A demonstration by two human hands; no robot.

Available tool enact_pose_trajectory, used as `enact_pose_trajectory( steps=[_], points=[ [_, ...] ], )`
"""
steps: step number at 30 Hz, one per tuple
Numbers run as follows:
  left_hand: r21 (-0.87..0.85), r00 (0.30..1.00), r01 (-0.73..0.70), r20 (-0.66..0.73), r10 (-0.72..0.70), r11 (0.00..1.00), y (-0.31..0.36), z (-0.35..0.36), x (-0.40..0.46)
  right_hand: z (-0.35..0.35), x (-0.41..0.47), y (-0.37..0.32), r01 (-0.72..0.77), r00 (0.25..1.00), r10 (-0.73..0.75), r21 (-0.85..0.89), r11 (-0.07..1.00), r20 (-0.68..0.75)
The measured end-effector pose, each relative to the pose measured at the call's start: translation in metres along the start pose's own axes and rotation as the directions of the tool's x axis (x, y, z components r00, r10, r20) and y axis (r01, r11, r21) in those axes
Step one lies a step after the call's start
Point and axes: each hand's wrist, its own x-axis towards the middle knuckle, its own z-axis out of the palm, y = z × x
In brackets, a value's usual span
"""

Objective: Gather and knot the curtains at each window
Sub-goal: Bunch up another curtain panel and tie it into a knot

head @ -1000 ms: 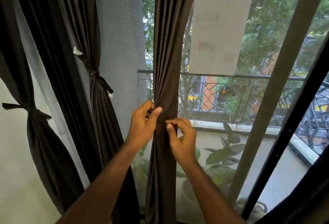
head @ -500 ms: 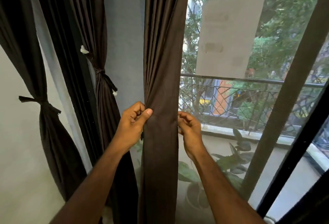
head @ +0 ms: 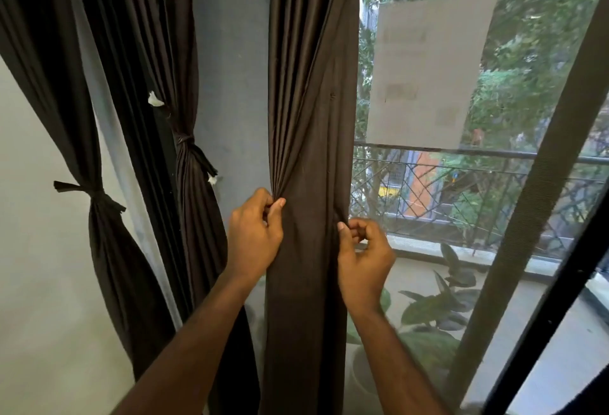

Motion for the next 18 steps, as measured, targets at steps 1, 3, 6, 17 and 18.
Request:
enact_pose_trajectory(
  steps=[1,3,6,17,18],
  points=[
    [-0.043,1.0,0.01,0.009,-0.01,0.999,0.0,0.001,0.0,-0.001,-0.001,-0.001,0.014,1.0,-0.014,-0.045,0.999,0.001],
    [-0.105,0.999,0.021,0.035,-0.018,0.994,0.002,0.001,0.0,-0.003,0.002,-0.002,0.046,0.999,-0.045,-0.141,0.989,0.007],
    [-0.158,0.997,0.04,0.075,-0.028,0.987,0.002,0.002,-0.001,-0.001,0.007,-0.005,0.11,0.991,-0.101,-0.095,0.989,0.093],
    [-0.121,0.996,0.036,0.086,-0.026,0.992,0.002,-0.006,0.003,0.01,0.014,-0.004,-0.296,0.931,0.284,0.02,0.955,0.23],
    [-0.049,0.998,0.016,0.065,-0.013,0.999,0.002,-0.006,0.003,0.009,0.009,-0.006,-0.252,0.952,0.248,-0.002,0.968,0.18]
  ],
)
